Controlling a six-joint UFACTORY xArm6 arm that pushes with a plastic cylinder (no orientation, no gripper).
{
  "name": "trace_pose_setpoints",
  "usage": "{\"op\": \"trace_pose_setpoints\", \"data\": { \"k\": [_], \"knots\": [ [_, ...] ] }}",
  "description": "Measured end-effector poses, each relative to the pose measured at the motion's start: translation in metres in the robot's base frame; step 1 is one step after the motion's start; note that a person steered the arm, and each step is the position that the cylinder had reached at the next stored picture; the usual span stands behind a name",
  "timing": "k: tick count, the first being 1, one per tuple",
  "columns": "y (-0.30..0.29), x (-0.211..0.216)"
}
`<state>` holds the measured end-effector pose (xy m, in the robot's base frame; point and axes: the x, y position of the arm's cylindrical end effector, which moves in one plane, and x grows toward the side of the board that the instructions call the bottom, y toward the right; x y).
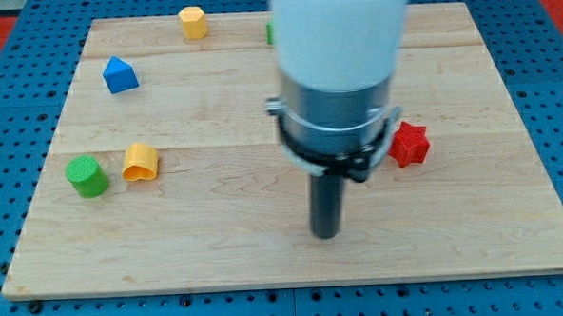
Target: Move your arm to the bottom side of the green circle
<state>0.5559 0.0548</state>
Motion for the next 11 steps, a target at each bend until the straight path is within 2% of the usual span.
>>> {"op": "trace_pose_setpoints", "data": {
  "k": [1,2,3,4,6,7,8,9,11],
  "knots": [
    [0.058,-0.033],
    [0.090,-0.065],
    [0.063,0.018],
    [-0.011,0.051],
    [-0.209,0.014],
    [-0.211,-0.009],
    [-0.264,-0.008],
    [-0.270,-0.033],
    [-0.270,-0.034]
  ]
}}
